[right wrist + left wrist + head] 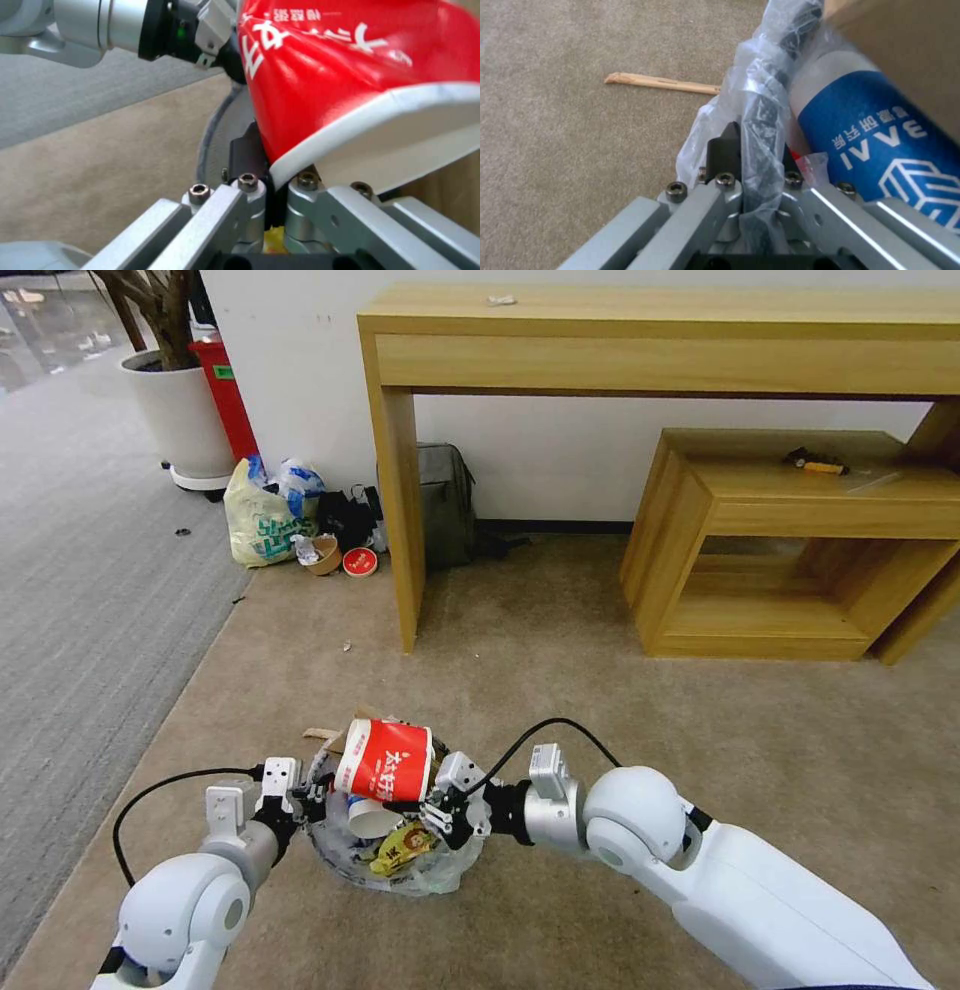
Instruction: Pick up the trash bin and place the garbage on the floor into it.
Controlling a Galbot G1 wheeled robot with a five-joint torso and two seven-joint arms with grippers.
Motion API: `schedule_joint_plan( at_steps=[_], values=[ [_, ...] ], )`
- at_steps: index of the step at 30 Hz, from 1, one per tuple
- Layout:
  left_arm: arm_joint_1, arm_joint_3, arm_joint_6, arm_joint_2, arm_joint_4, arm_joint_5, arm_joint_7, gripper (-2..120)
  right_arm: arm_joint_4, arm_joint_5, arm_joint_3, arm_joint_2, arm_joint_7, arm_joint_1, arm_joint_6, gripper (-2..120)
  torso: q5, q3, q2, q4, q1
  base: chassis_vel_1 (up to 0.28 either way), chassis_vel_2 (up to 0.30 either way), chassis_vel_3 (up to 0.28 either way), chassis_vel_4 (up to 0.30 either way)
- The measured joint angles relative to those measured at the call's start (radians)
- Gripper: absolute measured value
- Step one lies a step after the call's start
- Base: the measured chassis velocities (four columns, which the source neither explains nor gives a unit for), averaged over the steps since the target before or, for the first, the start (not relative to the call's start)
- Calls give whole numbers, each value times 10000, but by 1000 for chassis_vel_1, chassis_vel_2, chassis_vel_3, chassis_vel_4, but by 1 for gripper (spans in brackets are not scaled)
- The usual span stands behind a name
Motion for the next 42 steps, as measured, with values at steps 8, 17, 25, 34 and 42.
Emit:
schedule_joint_plan(
  at_steps=[8,17,25,34,42],
  values=[
    [-87,6,0,-40,81,16,134,0,-341,592,-235,45,-108,19,-348,0,0,0,0,0,0,0,0,0,0],
    [-108,-84,-1,-12,84,7,253,0,-868,757,-334,283,294,82,-419,0,0,0,0,0,0,0,0,0,0],
    [-76,-120,-6,-70,143,46,350,0,-760,1031,-212,349,435,122,-455,4,-1,0,0,0,1,0,0,0,0],
    [-78,-189,-17,-86,161,53,382,0,-603,826,-219,300,440,94,-178,34,0,0,0,0,0,0,0,0,0],
    [-91,-233,-20,-109,199,56,385,0,-255,786,-90,125,477,-140,-100,64,0,0,0,0,0,0,0,0,0]
  ],
)
